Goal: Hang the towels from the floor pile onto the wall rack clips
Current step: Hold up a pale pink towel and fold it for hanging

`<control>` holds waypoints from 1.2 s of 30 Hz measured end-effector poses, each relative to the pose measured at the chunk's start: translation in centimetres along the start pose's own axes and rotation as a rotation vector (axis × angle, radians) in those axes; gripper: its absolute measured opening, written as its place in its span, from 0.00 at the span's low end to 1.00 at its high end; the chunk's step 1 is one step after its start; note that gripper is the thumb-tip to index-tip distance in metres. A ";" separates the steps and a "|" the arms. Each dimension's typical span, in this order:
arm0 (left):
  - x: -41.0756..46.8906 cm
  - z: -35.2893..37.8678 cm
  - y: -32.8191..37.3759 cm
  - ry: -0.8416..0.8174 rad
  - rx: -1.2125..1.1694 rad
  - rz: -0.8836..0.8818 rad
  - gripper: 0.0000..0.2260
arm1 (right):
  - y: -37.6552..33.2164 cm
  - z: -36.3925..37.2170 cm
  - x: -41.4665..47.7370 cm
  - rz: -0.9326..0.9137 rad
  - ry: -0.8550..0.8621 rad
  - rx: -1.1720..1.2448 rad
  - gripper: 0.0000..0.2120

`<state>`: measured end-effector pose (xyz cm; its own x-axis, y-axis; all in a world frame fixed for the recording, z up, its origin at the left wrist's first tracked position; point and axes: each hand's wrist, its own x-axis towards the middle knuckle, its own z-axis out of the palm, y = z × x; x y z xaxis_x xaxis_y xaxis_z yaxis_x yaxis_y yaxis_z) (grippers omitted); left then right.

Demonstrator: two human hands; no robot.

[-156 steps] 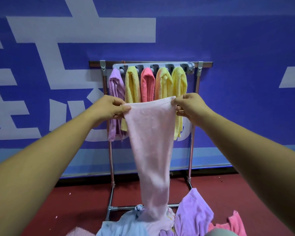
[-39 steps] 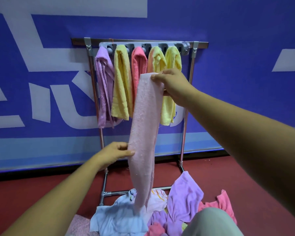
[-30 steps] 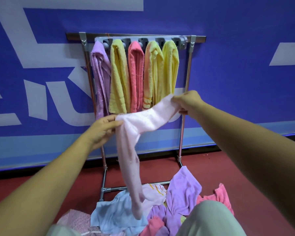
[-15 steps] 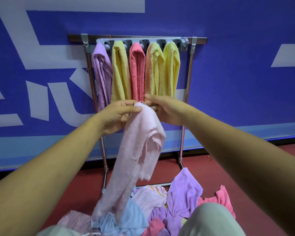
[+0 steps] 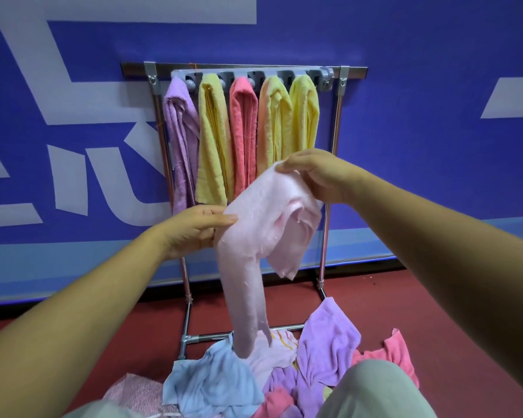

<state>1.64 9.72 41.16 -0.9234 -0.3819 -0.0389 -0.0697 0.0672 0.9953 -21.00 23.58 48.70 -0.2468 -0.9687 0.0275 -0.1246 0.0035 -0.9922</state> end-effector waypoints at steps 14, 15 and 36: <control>3.5 3.5 6.9 -0.028 -0.128 0.113 0.12 | 0.7 -2.4 -0.2 0.125 -0.390 0.018 0.12; 3.9 3.4 7.1 -0.045 -0.114 0.094 0.15 | 0.1 -2.7 -0.3 0.119 -0.379 0.002 0.09; 20.2 6.1 13.7 -0.092 0.213 0.152 0.19 | -4.3 -17.2 4.0 0.014 -0.290 -0.066 0.19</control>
<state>-20.21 8.52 53.51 -0.9590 -0.2678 0.0923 0.0038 0.3135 0.9496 -38.00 23.99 55.16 0.0349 -0.9989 -0.0313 -0.1875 0.0242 -0.9820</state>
